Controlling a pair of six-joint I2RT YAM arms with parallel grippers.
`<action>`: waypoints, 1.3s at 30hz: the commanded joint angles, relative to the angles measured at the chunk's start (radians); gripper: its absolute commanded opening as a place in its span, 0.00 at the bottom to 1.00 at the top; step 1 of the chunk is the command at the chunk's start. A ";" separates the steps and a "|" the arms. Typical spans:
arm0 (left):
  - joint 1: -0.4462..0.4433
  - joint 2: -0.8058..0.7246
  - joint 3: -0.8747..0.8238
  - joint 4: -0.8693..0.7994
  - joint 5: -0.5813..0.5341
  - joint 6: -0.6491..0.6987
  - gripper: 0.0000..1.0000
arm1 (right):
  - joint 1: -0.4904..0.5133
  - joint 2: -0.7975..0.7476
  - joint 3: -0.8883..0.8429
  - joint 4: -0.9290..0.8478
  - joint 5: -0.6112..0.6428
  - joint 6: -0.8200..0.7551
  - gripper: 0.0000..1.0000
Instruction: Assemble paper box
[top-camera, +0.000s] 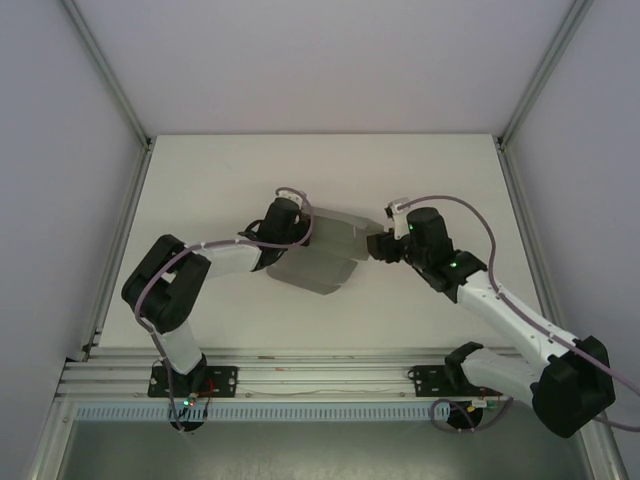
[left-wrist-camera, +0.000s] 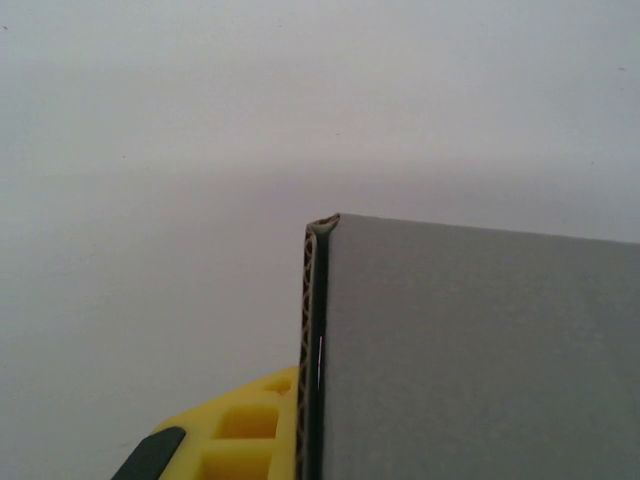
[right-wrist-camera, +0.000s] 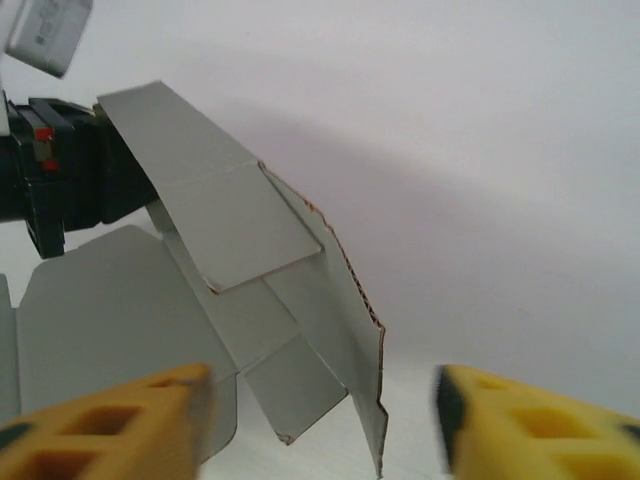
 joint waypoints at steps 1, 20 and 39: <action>-0.009 -0.044 -0.014 0.036 -0.040 -0.010 0.00 | 0.001 -0.090 -0.028 0.076 0.077 0.015 0.74; -0.025 -0.094 -0.065 0.087 -0.008 -0.034 0.00 | 0.003 0.248 0.059 0.202 0.052 0.008 1.00; -0.101 -0.040 0.007 0.005 -0.208 -0.079 0.00 | 0.107 0.405 0.117 0.320 0.537 0.170 1.00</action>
